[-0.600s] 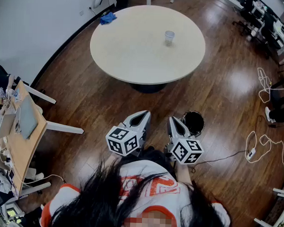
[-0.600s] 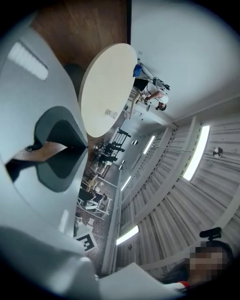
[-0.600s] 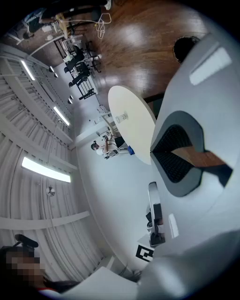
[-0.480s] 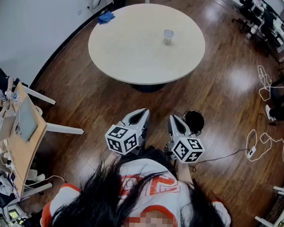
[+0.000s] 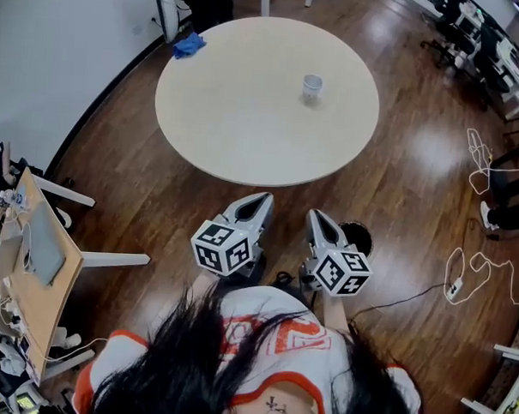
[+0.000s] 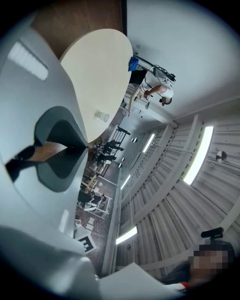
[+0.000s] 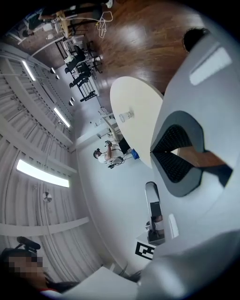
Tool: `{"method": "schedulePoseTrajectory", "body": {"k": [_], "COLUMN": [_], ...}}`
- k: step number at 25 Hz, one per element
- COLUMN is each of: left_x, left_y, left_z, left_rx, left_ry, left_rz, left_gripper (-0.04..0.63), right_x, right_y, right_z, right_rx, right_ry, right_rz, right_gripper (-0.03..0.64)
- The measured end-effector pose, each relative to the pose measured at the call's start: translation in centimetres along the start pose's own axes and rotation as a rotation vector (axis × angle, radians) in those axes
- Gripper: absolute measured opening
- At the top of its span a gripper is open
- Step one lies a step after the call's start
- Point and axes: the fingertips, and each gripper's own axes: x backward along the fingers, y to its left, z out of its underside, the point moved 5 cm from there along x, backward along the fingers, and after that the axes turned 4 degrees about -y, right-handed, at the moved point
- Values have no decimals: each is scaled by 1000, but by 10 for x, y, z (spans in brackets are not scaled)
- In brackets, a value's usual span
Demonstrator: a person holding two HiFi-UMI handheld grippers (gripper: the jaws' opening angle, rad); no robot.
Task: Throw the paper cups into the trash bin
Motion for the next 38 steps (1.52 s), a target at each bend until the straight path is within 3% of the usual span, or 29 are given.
{"method": "schedulePoseTrajectory", "body": {"k": [14,20,28,38], "left_x": [-52,-63,-92,-153], "left_y": [73,95,100,118], "left_z": [-48,-54,-55,-55], "left_rx": [23,62,77,63], "left_ry": [46,55,45,48], "left_rz": [84,66,22,-64], "left_gripper": [0,0,0,0], "right_x": [-96,-110,-134,-215], "right_y": [1,-3,-45,-112], "right_z": [-26,-32,-53,-98], "right_rx": [7,59,111,319], "right_ry": [4,28,85,220], "right_rz": [77,110,94,17], "right_gripper": [2,2,2,3]}}
